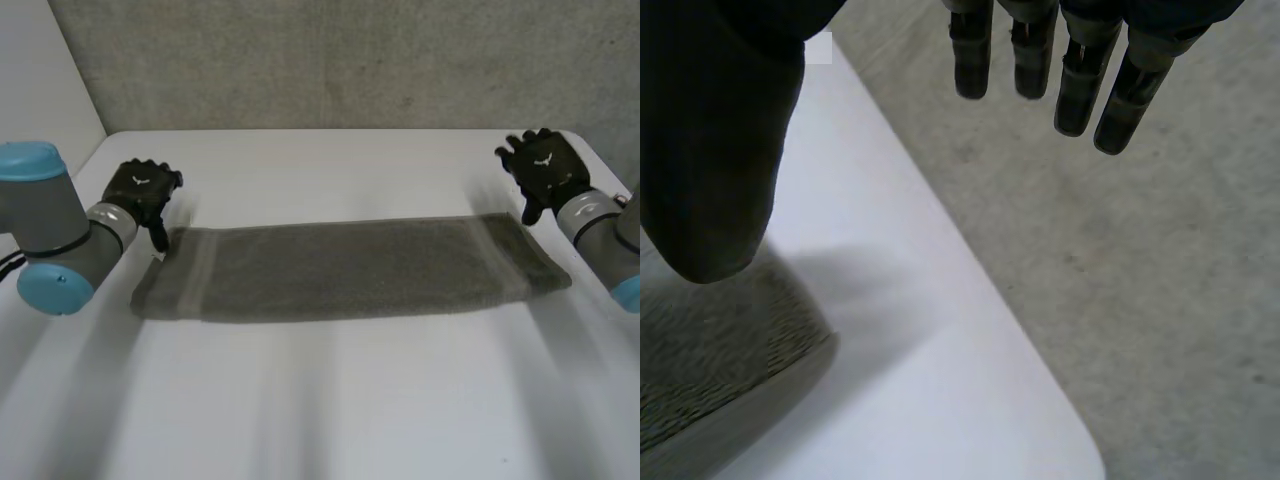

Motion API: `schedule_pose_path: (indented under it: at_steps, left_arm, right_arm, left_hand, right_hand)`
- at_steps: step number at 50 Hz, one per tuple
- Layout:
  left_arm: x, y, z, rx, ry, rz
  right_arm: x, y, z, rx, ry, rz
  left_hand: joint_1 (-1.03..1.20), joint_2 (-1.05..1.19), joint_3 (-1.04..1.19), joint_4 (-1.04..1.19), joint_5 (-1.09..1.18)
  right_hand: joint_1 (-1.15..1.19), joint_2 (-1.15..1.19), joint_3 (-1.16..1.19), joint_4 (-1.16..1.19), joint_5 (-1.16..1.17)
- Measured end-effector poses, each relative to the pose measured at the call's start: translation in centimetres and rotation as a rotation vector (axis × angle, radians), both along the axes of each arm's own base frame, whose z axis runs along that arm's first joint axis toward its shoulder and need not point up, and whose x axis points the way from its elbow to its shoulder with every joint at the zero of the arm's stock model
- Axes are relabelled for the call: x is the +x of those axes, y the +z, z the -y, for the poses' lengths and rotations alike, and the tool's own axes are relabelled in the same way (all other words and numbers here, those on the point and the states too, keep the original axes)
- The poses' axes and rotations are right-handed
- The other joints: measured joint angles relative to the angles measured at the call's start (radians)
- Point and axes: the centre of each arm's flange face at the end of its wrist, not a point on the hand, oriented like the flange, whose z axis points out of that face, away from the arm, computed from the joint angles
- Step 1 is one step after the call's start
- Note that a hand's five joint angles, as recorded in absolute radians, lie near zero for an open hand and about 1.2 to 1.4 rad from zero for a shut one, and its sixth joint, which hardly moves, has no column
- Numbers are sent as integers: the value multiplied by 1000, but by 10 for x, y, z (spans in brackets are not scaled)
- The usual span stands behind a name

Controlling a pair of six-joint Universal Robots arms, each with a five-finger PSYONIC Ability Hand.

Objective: Fold the towel.

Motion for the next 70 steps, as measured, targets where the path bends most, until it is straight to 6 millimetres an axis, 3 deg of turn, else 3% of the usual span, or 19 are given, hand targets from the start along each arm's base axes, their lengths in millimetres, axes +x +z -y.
schedule_pose_path:
  at_steps: [8, 13, 19, 25, 34, 40, 48, 52, 58, 64, 67, 70]
  left_arm:
    - [-2, 35, -25, -38, -8, -10]
    - [-8, 48, -53, -35, -37, -23]
    - [-7, 54, -90, -8, -49, -87]
    - [-3, 51, -113, 4, -39, -179]
    - [-2, 47, -122, -18, -35, -250]
    - [-4, 45, -125, -16, -42, -253]
    - [-5, 42, -127, -9, -46, -249]
    - [-5, 42, -128, -8, -46, -248]
    - [-5, 42, -127, -11, -44, -249]
    - [-4, 46, -127, -22, -42, -251]
    - [-3, 47, -127, -26, -40, -252]
    - [-3, 48, -127, -29, -39, -252]
  right_arm:
    - [-10, 47, -24, -16, -14, 102]
    - [-19, 52, -47, 64, -23, 129]
    - [-34, 33, -79, 258, -56, 102]
    - [-46, 5, -97, 362, -60, 10]
    - [-50, -34, -94, 353, 13, -98]
    - [-50, -48, -87, 331, 40, -104]
    - [-51, -51, -76, 260, 38, -105]
    - [-57, -48, -70, 222, 21, -108]
    - [-92, -28, -49, 135, -76, -126]
    - [-122, 19, -32, -15, -159, -179]
    - [-117, 47, -31, -96, -154, -199]
    - [-92, 71, -39, -172, -98, -208]
  left_hand:
    - [-1, -1, 0, 0, -1]
    - [-1, -1, 0, 0, 0]
    - [-1, -1, 0, 0, 0]
    - [-1, -1, 0, 0, 0]
    - [-1, -1, 0, 0, 0]
    - [-1, -1, 0, 0, 0]
    - [-1, -1, 0, 0, 0]
    - [-1, -1, 0, 0, 0]
    - [-1, -1, 0, 0, 0]
    - [-1, -1, 0, 0, 0]
    - [-1, -1, 0, 0, 0]
    - [-1, -1, 0, 0, 0]
  right_hand:
    - [-16, -9, 0, 0, 0]
    - [-16, -9, 0, 0, 0]
    - [-16, -9, 0, 0, 0]
    - [-16, -9, 0, 0, 0]
    - [17, 16, 0, 0, 41]
    - [322, 331, 0, 0, 361]
    - [1003, 1017, 0, 0, 1045]
    - [1030, 1029, 0, 0, 1079]
    - [1030, 1029, 0, 0, 1079]
    - [1032, 1029, 0, 0, 1080]
    - [1032, 1029, 0, 0, 1080]
    - [1033, 1029, 0, 0, 1080]
